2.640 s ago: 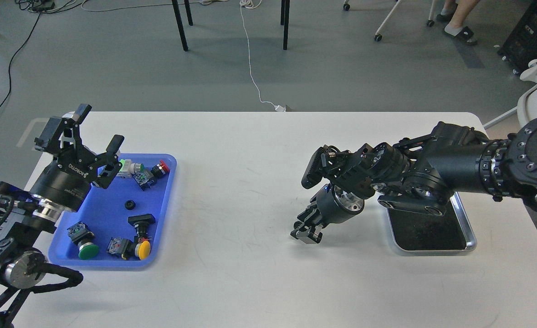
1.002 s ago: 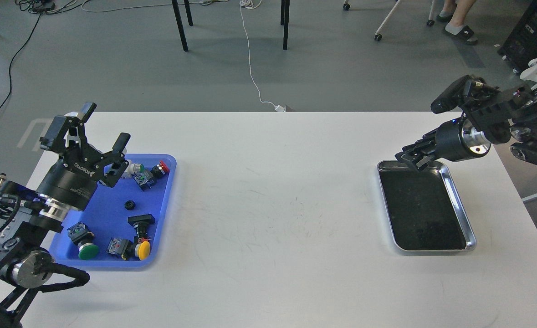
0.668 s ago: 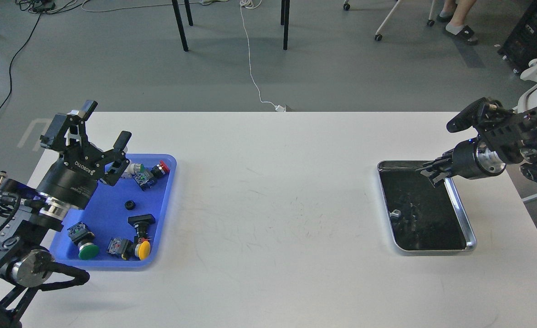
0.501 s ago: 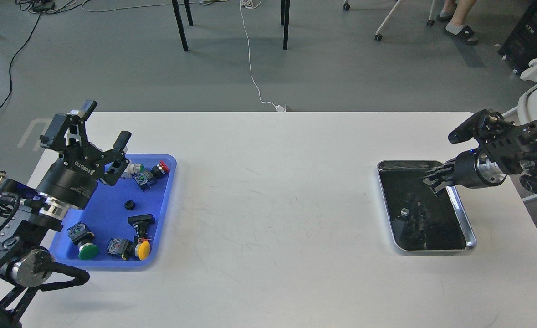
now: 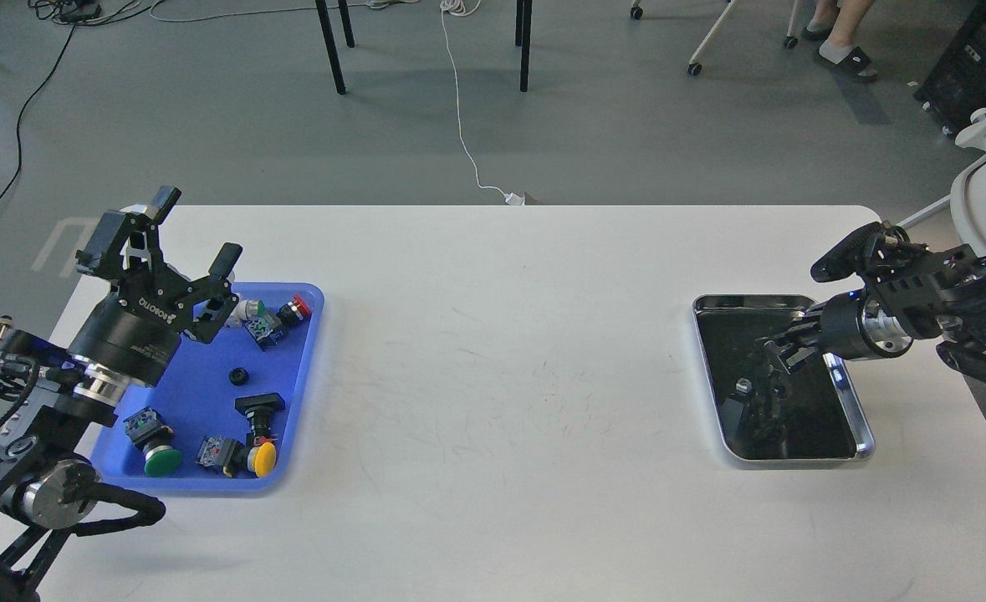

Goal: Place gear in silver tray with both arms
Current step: 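Withdraw the right gripper from the silver tray, then reach the left gripper into the blue tray toward another black gear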

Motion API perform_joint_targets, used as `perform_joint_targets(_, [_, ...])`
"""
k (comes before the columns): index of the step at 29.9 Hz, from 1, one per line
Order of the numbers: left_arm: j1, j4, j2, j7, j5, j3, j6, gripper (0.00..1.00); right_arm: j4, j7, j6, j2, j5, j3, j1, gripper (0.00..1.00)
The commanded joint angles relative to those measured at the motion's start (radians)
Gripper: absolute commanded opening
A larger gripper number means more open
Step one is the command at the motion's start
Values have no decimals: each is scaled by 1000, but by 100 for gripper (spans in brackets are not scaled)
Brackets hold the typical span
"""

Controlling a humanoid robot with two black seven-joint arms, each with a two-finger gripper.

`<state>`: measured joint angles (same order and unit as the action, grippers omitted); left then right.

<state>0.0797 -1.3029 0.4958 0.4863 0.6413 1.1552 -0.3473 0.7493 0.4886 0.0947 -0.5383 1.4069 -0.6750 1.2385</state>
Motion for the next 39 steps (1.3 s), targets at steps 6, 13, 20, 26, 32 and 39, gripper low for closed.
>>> perform_joint_targets(6, [0, 1, 3, 2, 0, -2, -1, 98, 68, 0, -3, -66, -12, 132, 7, 94])
perform_joint_targets(13, [0, 1, 3, 2, 1, -2, 1, 98, 232, 0, -3, -160, -306, 423, -59, 95])
perform_joint_targets(20, [12, 2, 18, 2, 44, -2, -7, 98, 282, 0, -4, -143, -807, 769, -338, 96])
perform_joint_targets(26, [34, -1, 105, 2, 265, -17, -79, 98, 288, 0, 6, -54, -907, 1127, -644, 96])
perform_joint_targets(32, [149, -1, 153, 2, 677, -20, -105, 98, 341, 0, 20, -29, -999, 1262, -798, 96])
perform_joint_targets(39, [357, 1, 334, 2, 1131, -291, -108, 98, 346, 0, 86, -38, -1068, 1286, -809, 96])
